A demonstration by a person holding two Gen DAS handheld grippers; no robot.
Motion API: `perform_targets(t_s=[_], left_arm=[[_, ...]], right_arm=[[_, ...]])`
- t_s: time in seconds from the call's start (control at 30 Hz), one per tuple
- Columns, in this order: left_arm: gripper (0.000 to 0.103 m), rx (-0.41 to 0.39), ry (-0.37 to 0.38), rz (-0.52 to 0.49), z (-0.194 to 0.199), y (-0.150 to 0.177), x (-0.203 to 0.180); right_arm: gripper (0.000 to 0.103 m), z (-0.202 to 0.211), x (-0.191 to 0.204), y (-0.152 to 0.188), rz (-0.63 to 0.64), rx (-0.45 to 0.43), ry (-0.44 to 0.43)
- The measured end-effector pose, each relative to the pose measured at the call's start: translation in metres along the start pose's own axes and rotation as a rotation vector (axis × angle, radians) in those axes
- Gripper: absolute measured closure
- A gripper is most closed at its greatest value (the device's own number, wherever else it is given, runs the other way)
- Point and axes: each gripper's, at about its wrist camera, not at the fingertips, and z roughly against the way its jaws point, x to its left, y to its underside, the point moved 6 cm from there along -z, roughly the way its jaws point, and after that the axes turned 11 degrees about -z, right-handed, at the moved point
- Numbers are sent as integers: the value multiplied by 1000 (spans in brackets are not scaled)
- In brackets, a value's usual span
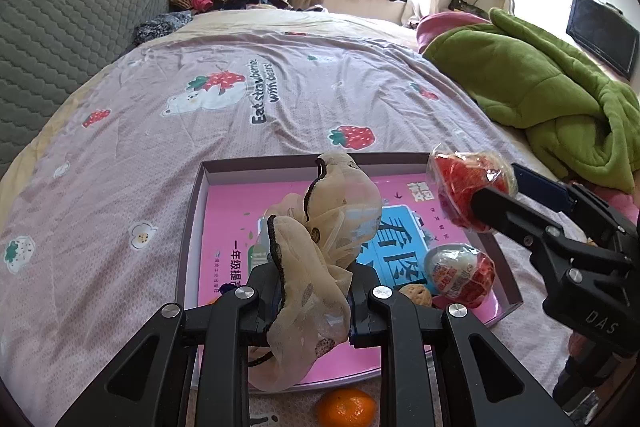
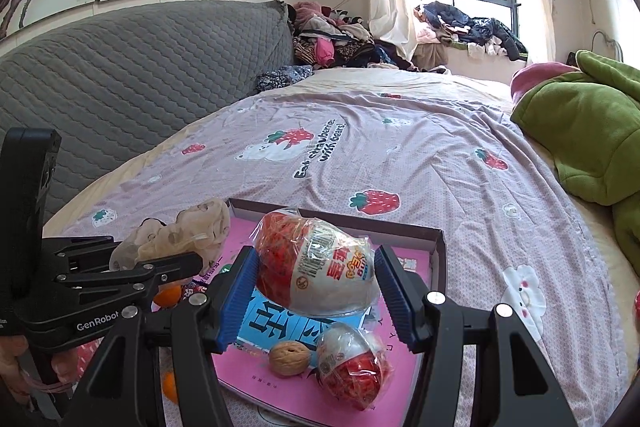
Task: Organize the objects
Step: 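Lower the wrapped egg into the tray and open the right tool while the left tool releases the scrunchie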
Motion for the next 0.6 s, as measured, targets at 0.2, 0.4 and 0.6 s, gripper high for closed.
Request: perform_targets(t_s=[0.2, 0.4, 0.6], left_arm=[[80, 12, -12, -7, -8, 0, 1], [80, 28, -31, -17, -20, -2, 4], [80, 47, -47, -27, -34, -4, 6]], right_arm=[[43, -3, -2, -4, -1, -7, -9], [43, -12, -3, -5, 6, -7, -10], [43, -28, -6, -1, 18, 11, 4]])
